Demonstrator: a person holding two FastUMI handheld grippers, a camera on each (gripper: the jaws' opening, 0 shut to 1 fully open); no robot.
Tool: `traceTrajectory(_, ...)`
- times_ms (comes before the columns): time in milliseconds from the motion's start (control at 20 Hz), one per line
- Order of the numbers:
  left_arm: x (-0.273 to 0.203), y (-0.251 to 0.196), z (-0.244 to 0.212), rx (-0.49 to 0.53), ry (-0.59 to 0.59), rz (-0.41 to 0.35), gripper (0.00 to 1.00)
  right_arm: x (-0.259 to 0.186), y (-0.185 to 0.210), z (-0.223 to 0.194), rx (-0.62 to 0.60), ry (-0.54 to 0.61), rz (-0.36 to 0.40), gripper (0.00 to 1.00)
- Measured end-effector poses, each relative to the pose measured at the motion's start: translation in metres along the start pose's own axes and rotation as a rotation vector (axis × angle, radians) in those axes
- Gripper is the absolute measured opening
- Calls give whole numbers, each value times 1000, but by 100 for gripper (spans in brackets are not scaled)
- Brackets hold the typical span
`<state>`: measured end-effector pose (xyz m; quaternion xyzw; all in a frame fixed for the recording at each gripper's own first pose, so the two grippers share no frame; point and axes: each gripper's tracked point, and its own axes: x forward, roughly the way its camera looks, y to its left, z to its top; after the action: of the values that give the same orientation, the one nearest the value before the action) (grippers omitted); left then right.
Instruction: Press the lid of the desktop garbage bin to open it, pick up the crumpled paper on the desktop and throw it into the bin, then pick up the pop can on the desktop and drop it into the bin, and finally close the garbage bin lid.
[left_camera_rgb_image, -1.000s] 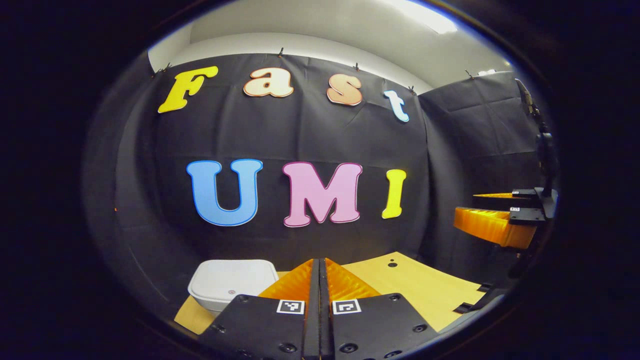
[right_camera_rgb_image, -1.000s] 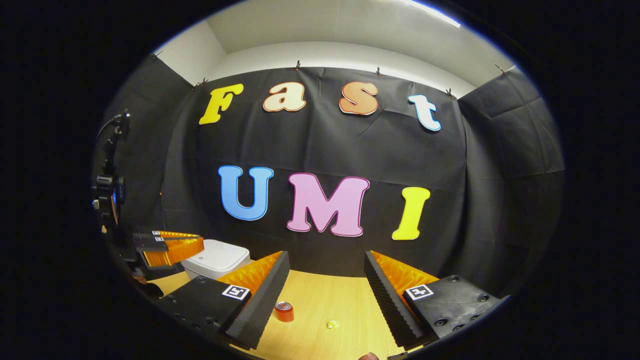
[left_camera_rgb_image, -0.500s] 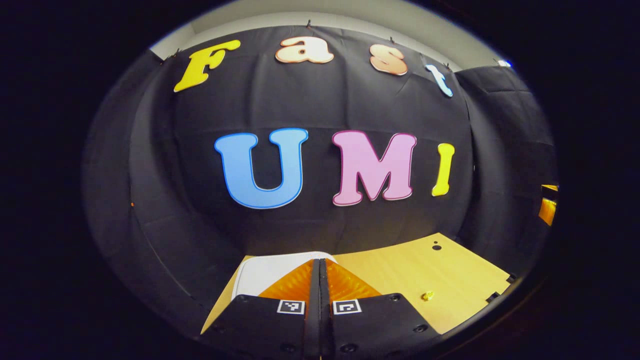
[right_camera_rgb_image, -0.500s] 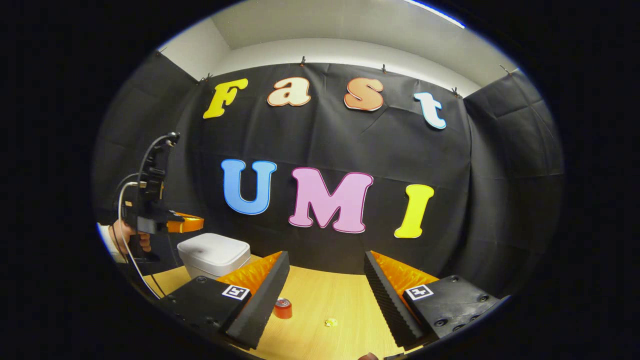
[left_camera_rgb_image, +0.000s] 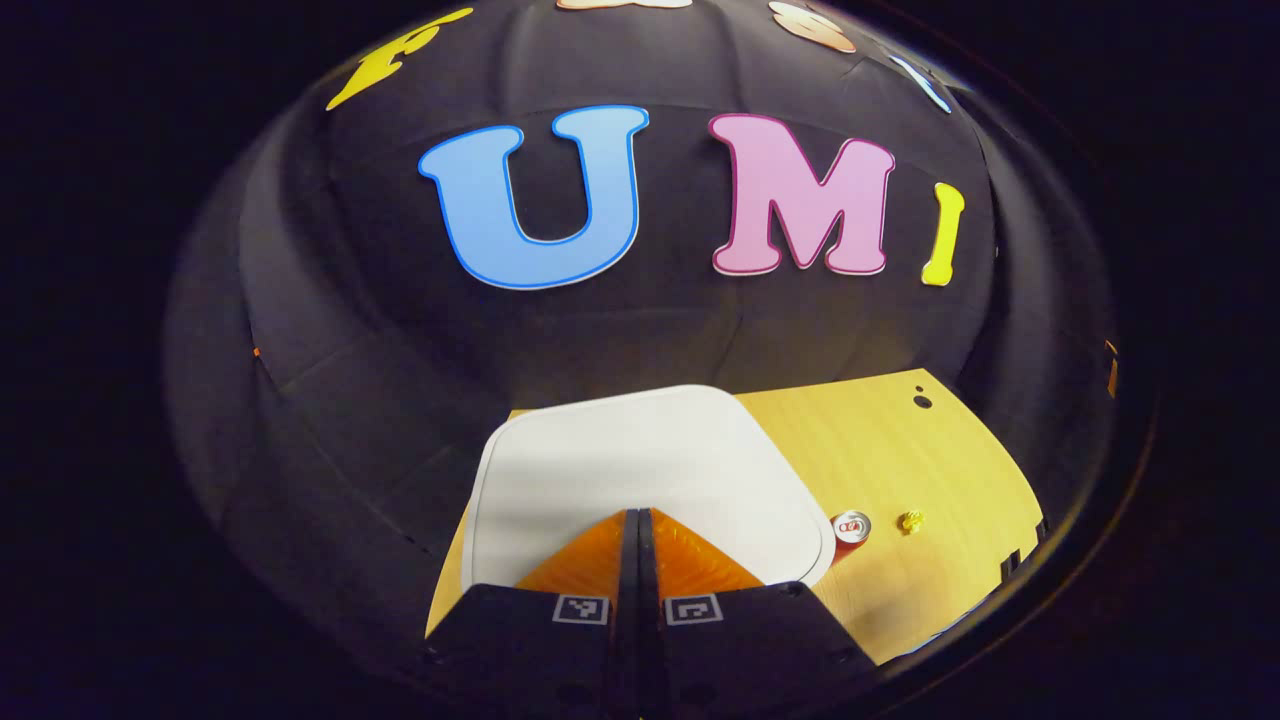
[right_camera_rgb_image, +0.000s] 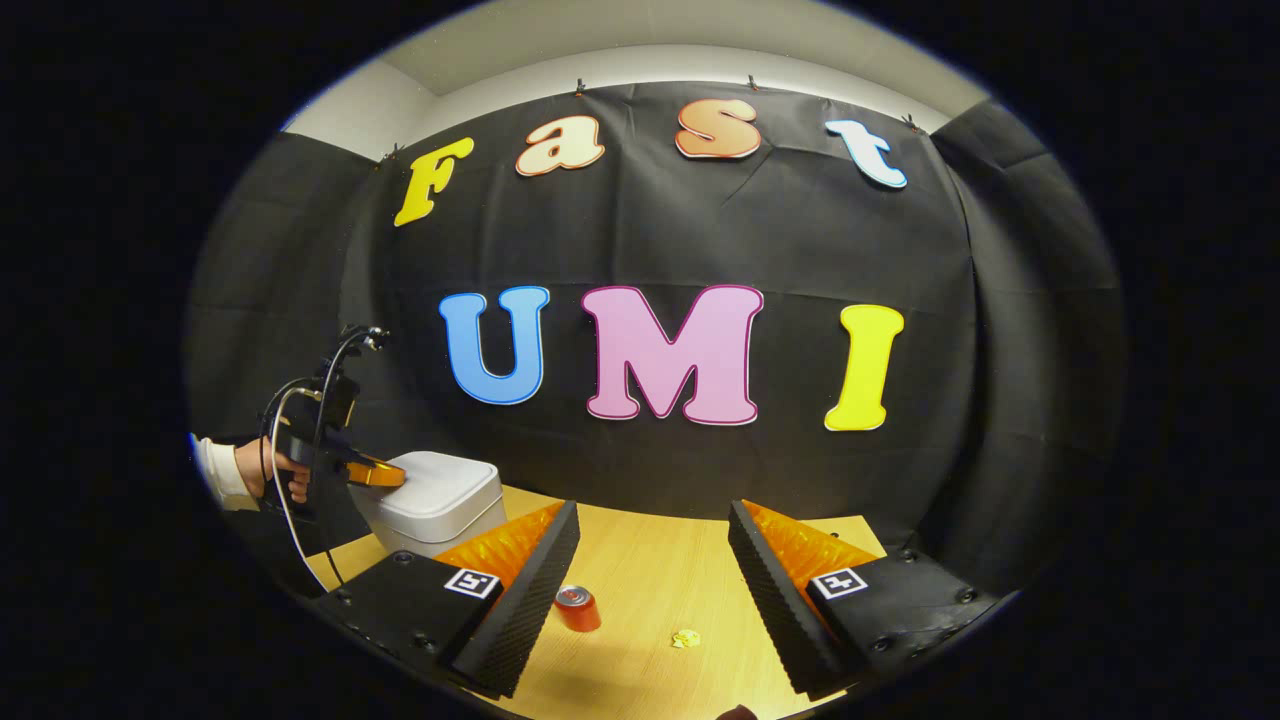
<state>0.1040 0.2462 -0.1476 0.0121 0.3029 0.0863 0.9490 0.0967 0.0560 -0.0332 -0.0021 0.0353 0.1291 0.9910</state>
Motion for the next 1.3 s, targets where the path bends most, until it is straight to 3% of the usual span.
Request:
traceTrajectory(300,1,0,-8,2,58,61,7,37,-27,-41,47,87,6,96)
traceTrajectory(550,-1,-2,2,32,51,86,6,60,-46,-58,-2,120,28,97)
traceTrajectory(700,-8,4,16,31,-24,144,7,75,-51,-73,-30,152,62,97)
traceTrajectory(850,-33,12,59,51,-191,204,5,88,-49,-88,-28,192,104,97)
traceTrajectory(900,-45,13,72,55,-235,218,19,92,-49,-92,-29,199,116,97)
traceTrajectory(950,-56,12,83,58,-278,229,27,97,-49,-96,-27,209,125,97)
traceTrajectory(1050,-79,16,104,62,-376,274,66,106,-49,-108,-7,241,137,97)
traceTrajectory(1100,-91,16,116,54,-424,295,91,110,-50,-115,4,266,141,97)
traceTrajectory(1300,-151,1,129,9,-528,275,96,128,-52,-160,54,422,146,97)
